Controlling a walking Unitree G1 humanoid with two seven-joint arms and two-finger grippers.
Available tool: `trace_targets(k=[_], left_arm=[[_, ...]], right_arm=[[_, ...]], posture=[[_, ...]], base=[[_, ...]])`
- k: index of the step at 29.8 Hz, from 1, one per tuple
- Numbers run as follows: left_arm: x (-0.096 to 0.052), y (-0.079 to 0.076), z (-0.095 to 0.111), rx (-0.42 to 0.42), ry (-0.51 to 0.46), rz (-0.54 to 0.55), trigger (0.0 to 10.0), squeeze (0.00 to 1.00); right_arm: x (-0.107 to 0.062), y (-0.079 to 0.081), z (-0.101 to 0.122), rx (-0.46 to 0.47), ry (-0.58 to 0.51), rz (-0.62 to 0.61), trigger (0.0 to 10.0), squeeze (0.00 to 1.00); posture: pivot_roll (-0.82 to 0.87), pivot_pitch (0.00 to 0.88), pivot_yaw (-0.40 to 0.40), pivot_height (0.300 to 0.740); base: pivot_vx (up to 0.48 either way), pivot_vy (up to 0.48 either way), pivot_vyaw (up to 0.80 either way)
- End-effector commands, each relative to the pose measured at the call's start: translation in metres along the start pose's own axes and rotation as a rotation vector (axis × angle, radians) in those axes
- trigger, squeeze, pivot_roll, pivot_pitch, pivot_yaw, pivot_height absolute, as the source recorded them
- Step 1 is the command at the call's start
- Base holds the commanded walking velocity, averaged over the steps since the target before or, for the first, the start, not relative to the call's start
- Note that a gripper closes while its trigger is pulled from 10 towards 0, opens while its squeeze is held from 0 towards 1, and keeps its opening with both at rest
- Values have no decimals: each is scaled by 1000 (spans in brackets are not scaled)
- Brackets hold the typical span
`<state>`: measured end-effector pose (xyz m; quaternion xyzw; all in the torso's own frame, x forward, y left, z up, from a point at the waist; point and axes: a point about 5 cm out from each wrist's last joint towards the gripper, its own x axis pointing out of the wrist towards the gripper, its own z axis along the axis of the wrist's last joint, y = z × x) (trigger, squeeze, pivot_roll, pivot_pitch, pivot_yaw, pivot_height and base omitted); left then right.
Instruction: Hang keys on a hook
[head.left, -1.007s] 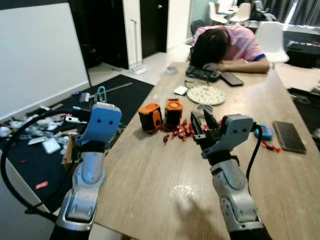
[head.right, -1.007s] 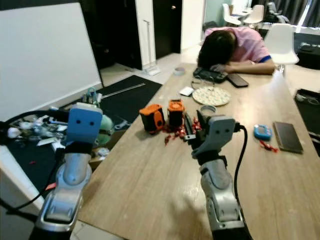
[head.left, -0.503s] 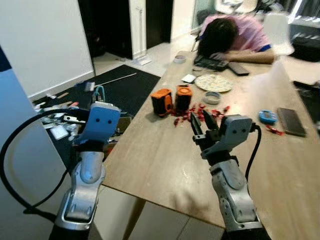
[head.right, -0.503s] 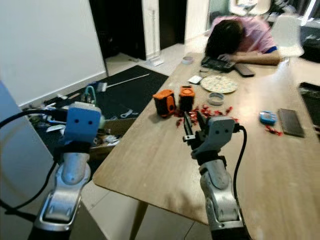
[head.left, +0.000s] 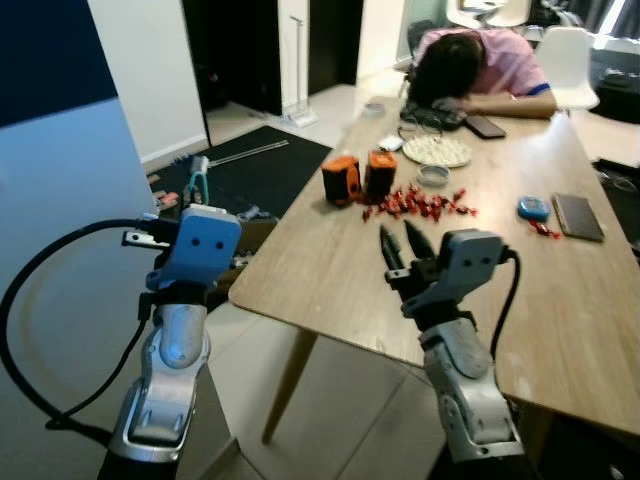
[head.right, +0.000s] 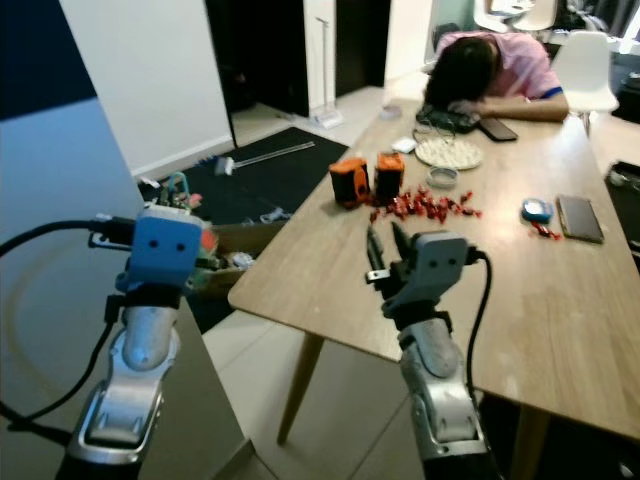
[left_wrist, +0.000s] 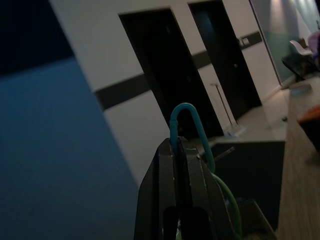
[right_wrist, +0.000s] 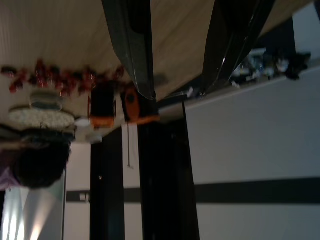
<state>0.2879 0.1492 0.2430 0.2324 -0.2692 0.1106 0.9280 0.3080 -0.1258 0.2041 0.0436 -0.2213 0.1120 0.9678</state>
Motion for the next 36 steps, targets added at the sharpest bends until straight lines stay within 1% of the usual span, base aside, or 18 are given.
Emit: trace_targets(k=[1,33,36], left_arm=[[-2,2,-1,11,8,11,10000,0],[-3,2,-2,20,15,12,10000,0],[-4,2,-2,19,13,11,10000,0]], right_arm=[[0,5,-1,13,2,16,10000,0],[1,7,-4,17,12,33,10000,0],[1,8,-4,18,12,33,10000,0]], posture=[[117,79,8,740],[125,85,6,740],[125,85,6,740]], base=[[-289,0,0],[-288,0,0],[-80,0,0]])
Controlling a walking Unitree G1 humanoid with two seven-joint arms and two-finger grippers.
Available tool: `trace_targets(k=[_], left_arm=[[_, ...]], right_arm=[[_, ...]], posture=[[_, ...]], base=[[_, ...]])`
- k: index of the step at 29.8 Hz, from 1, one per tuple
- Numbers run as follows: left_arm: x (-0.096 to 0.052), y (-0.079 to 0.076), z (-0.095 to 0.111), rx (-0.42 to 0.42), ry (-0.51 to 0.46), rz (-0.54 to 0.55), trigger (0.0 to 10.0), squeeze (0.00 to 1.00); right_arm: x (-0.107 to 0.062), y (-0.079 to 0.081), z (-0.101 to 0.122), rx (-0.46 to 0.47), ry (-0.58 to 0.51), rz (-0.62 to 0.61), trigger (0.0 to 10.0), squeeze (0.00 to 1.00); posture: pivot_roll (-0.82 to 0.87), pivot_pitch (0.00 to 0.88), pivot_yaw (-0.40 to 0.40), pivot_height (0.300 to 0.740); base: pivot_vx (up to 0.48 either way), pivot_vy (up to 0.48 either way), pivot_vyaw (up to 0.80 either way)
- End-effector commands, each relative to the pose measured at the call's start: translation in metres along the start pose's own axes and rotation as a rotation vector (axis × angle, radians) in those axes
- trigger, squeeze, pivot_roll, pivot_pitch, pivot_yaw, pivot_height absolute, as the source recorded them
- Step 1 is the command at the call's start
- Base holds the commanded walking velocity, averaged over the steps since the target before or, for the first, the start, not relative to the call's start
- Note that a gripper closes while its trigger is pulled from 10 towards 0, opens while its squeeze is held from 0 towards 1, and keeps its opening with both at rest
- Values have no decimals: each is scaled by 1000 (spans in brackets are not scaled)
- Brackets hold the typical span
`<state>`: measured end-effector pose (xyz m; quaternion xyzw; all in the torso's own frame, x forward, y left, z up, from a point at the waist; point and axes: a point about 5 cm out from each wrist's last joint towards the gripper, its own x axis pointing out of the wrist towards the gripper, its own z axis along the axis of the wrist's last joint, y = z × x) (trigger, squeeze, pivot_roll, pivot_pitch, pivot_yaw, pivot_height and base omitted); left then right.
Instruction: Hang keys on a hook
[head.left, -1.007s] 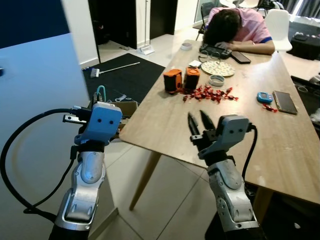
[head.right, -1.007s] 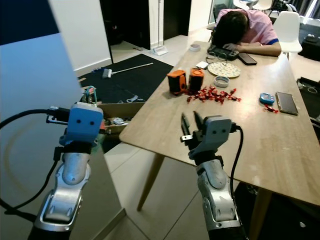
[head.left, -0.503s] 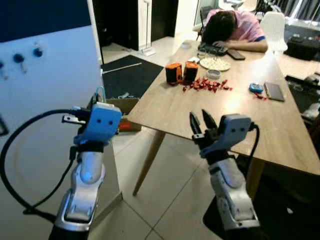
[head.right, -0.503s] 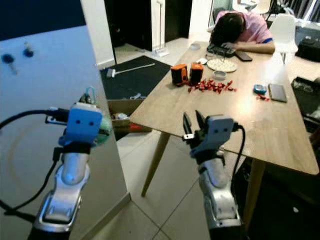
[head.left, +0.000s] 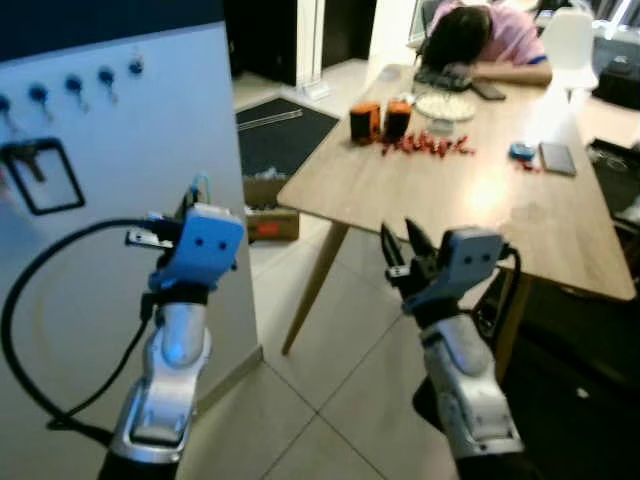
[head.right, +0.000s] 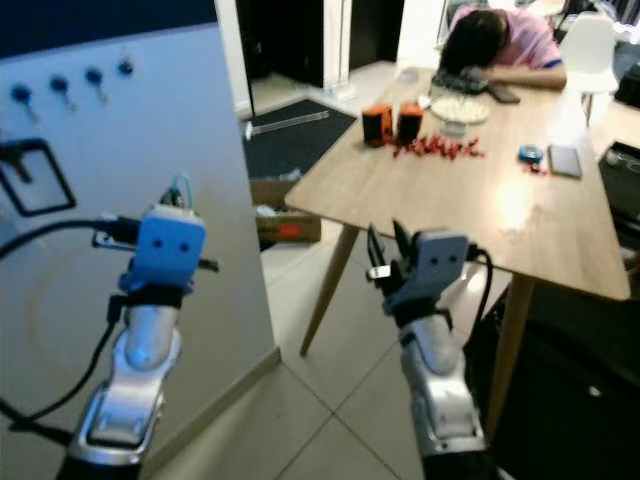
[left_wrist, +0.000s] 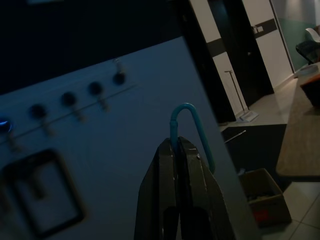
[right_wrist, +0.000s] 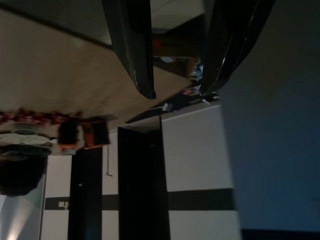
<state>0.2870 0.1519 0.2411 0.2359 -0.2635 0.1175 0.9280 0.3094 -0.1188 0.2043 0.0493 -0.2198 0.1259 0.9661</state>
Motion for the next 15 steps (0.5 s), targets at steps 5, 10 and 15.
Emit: trace_targets(k=[5,10,15], left_arm=[[-2,0,0,7,0,-1,10000,0],[-2,-2,1,-1,-6,-13,10000,0],[-2,-4,2,-3,-11,-25,10000,0]], right_arm=[[-1,1,-3,0,12,9,10000,0],[0,1,-3,1,12,9,10000,0],[0,2,-3,2,11,9,10000,0]], posture=[[128,87,5,740],[127,85,6,740],[128,85,6,740]], base=[[0,0,0],[0,0,0],[0,0,0]])
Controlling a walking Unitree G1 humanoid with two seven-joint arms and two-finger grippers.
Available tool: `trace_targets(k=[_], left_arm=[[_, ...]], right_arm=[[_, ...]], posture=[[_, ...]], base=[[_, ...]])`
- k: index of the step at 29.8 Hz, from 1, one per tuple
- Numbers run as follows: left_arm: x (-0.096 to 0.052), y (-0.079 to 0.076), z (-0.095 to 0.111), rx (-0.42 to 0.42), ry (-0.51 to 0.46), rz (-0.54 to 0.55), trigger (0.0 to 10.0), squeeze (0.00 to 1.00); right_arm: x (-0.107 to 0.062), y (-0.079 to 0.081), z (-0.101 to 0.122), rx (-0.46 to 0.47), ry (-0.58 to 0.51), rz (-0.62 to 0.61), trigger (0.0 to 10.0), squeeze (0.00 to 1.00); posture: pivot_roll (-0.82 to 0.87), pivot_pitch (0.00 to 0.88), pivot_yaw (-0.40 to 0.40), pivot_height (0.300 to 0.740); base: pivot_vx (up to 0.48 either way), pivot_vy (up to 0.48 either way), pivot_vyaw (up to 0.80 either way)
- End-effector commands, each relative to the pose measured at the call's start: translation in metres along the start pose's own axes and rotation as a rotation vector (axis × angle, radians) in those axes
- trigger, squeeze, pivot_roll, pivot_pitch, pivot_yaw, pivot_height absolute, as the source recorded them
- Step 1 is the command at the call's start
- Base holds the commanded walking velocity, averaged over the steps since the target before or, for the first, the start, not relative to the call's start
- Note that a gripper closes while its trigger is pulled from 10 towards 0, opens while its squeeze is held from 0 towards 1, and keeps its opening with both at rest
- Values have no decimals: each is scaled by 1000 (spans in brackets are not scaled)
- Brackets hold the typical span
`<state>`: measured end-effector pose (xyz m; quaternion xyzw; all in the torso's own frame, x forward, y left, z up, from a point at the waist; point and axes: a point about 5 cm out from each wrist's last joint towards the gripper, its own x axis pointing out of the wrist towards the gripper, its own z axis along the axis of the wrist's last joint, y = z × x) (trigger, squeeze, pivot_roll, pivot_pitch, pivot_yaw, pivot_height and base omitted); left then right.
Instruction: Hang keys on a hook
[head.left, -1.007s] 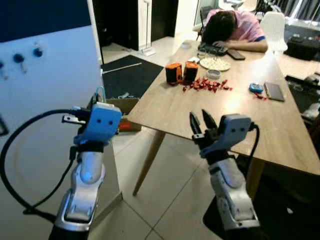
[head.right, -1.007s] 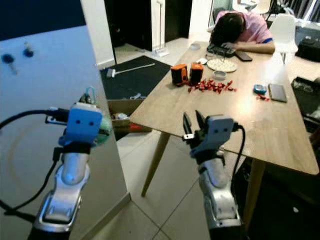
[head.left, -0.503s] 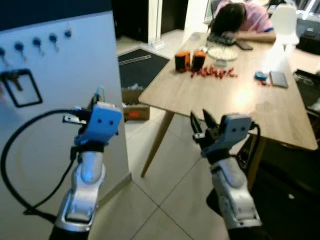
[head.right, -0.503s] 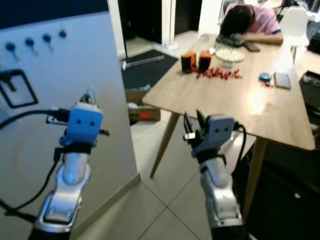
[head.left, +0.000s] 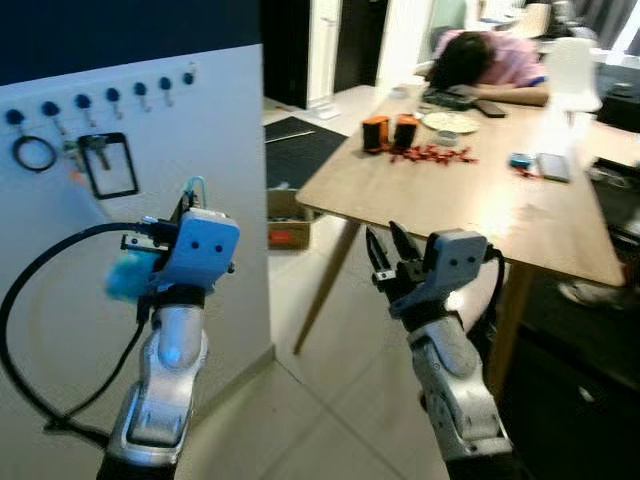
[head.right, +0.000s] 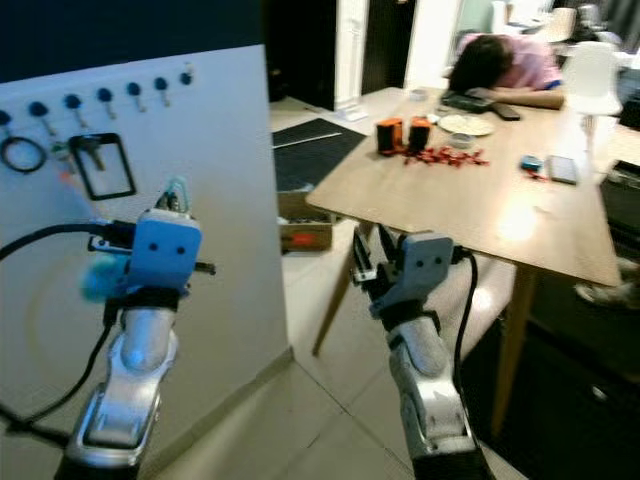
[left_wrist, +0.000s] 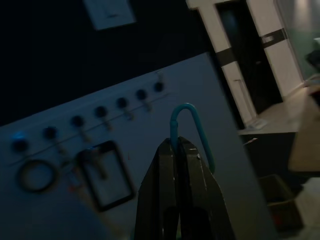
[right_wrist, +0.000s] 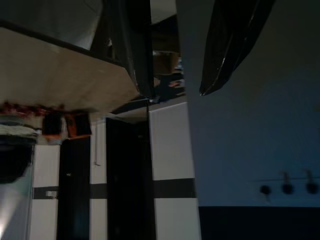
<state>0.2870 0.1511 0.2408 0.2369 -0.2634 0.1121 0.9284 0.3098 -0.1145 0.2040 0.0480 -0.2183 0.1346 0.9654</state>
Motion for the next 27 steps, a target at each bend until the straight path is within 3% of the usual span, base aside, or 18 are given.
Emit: trace_targets(k=[1,18,22,24,25,26,27], left_arm=[[-2,-3,1,-1,-8,-17,10000,0],[-9,-9,-9,-7,37,-78,10000,0],[-26,-18,-33,-27,141,-191,10000,0],[-44,-26,-52,-51,226,-295,10000,0],[-44,-26,-52,-51,226,-295,10000,0],[-68,-35,-73,-67,340,-393,10000,0],[-80,-38,-83,-81,401,-435,10000,0]], right_arm=[[-1,-2,-2,1,7,-8,10000,0],[-3,-1,-9,-2,26,-6,10000,0],[-19,-7,-37,-41,128,-19,10000,0],[-32,-11,-55,-59,207,-34,10000,0],[-32,-11,-55,-59,207,-34,10000,0],[-46,-15,-71,-83,280,-45,10000,0],[-52,-16,-78,-92,313,-52,10000,0]], posture=[[128,85,6,740],[130,87,8,740],[129,85,8,740],[131,86,5,740],[131,86,5,740],[130,90,6,740],[130,90,6,740]], base=[[0,0,0],[0,0,0],[0,0,0],[0,0,0],[0,0,0],[0,0,0],[0,0,0]])
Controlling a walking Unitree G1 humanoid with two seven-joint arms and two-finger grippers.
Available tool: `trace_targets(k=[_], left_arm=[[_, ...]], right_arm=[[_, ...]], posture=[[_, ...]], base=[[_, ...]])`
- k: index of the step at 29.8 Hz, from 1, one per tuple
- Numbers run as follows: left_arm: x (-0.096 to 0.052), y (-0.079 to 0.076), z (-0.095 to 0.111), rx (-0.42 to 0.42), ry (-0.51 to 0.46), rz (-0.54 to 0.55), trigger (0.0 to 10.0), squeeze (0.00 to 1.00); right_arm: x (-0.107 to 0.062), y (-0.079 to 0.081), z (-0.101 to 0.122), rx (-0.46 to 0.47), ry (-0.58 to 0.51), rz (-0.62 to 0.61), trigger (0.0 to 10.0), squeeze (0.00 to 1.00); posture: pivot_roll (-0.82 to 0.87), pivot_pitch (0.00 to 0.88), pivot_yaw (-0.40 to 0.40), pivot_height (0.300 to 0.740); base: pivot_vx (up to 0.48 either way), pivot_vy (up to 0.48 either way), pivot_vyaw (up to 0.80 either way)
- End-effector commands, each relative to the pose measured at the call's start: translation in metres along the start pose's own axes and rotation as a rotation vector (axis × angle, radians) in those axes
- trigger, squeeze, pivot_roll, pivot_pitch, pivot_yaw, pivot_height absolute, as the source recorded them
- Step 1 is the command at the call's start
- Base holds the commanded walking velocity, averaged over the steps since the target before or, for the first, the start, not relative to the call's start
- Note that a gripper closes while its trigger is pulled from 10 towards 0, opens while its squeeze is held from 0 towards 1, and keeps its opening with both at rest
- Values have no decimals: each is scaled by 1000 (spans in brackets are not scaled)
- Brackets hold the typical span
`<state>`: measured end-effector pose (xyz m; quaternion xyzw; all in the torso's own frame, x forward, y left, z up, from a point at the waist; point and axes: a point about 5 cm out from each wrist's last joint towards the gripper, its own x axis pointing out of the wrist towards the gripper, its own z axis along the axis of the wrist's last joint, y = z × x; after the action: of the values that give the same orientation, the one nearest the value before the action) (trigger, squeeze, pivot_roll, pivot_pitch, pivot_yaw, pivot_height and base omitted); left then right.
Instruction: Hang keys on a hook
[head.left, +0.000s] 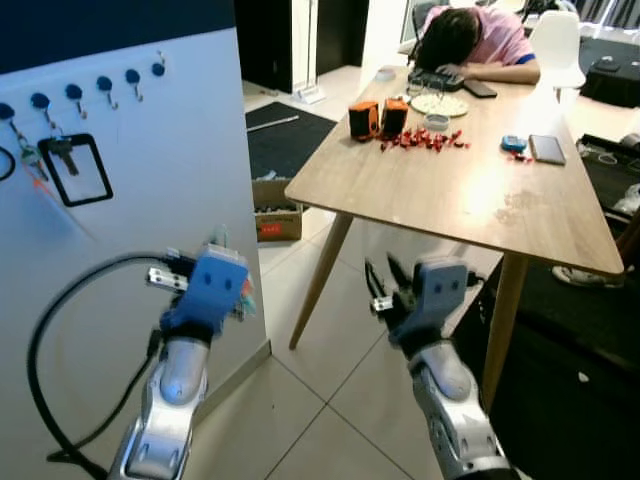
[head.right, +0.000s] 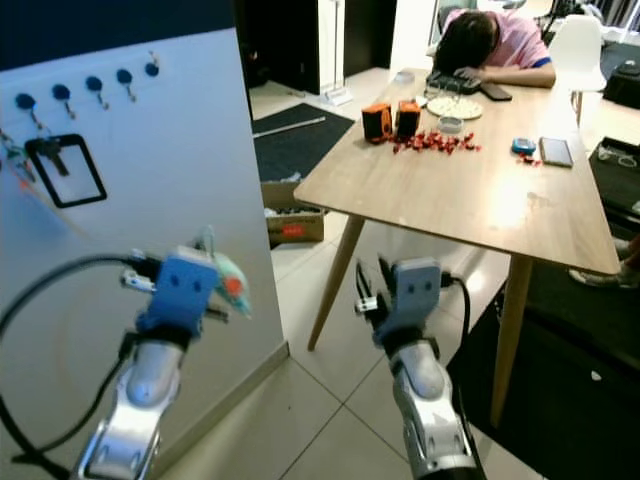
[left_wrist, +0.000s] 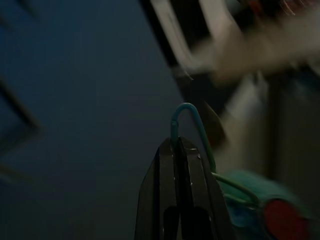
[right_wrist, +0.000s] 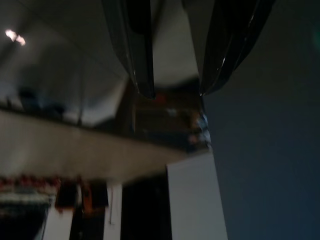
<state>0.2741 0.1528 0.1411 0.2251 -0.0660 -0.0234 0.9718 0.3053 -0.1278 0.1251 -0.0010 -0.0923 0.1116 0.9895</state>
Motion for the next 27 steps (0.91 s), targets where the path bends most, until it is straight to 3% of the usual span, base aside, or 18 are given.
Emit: trace_targets(k=[1,5,8,15,24,27], left_arm=[[-7,-9,-18,-10,70,-82,10000,0],[-23,-17,-45,-40,182,-108,10000,0],[-29,-19,-52,-14,198,-99,10000,0],[-34,-26,-50,28,148,-162,10000,0],[-40,-44,-39,-38,111,-292,10000,0],[-39,-46,-38,-37,101,-307,10000,0]], right_arm=[[-7,-2,-14,-19,47,-11,10000,0],[-18,-5,-31,-34,113,-28,10000,0],[-23,-6,-36,-41,125,-30,10000,0],[-22,-2,-31,-43,93,-10,10000,0],[-22,0,-29,-56,73,0,10000,0],[-28,-8,-32,-67,87,-25,10000,0]], posture=[[130,90,6,740],[125,96,9,740],[119,107,11,740],[109,134,9,740],[92,162,21,740],[79,168,31,740]], base=[[0,0,0],[0,0,0],[0,0,0],[0,0,0],[0,0,0],[0,0,0]])
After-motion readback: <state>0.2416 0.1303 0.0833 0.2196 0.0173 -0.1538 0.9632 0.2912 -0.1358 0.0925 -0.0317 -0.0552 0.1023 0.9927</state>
